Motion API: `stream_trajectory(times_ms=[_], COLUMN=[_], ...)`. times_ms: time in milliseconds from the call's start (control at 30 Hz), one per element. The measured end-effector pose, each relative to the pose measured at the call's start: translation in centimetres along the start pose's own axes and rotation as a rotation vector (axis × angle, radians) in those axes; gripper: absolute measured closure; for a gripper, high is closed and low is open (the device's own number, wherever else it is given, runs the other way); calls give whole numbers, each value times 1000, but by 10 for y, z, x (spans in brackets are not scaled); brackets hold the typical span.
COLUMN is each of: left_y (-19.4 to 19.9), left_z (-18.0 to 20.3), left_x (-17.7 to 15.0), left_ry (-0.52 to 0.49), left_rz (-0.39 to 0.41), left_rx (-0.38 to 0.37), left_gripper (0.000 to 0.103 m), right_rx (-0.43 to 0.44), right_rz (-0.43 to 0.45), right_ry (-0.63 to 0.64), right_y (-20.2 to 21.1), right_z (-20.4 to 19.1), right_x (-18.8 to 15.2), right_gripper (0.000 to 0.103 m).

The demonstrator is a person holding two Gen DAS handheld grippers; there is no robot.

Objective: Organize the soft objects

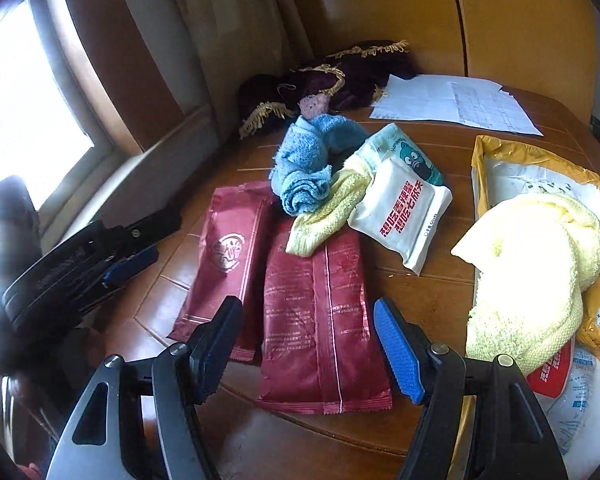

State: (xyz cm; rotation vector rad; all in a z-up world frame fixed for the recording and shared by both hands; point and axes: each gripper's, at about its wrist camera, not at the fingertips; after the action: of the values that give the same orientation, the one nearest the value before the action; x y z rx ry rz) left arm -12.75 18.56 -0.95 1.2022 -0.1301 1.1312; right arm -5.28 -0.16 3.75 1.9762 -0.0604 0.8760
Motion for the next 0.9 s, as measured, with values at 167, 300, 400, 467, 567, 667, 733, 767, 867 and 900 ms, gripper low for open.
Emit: stream_trajectory(times_ms=[167, 300, 400, 467, 567, 667, 733, 767, 867, 900], left_y=[-2, -1, -2, -4, -8, -12, -17, -20, -27, -29], left_z=[-7, -10, -10, -9, -6, 1, 9, 14, 27, 32], left_x=[0, 1, 0, 0, 0, 1, 1, 1, -3, -5], left_ry=[22, 22, 17, 11, -6, -31, -65, -83, -146, -176], left_rz=[-13, -13, -19, -26, -39, -65, -98, -108, -132, -141], left_rx=[-7, 0, 5, 10, 23, 23, 21, 22, 41, 51], left_gripper=[30, 30, 30, 30, 30, 30, 30, 30, 30, 30], right_rx=[-87, -130, -143, -164, -179, -177, -177, -176, -174, -173], right_rz=[-69, -96, -104, -107, -105, -104, -97, -96, -80, -74], right_ry=[45, 53, 81, 101, 110, 93, 81, 77, 59, 50], right_y=[-27, -40, -45, -48, -49, -47, -46, -45, -40, -37], right_z=[-10, -10, -15, -19, -21, -18, -16, -16, -15, -14], right_x=[6, 6, 5, 3, 0, -4, -4, -4, -6, -7], right_gripper=[32, 32, 25, 25, 25, 25, 29, 31, 36, 39])
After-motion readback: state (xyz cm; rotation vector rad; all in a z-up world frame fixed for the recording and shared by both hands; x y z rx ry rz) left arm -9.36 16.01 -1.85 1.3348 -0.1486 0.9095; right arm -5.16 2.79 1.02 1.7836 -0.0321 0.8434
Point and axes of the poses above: each gripper's, at about its wrist camera, not at the fingertips, and y roughly against the way its jaws point, z to its right, x to its top, and after that the axes turned 7 degrees about x, right-handed
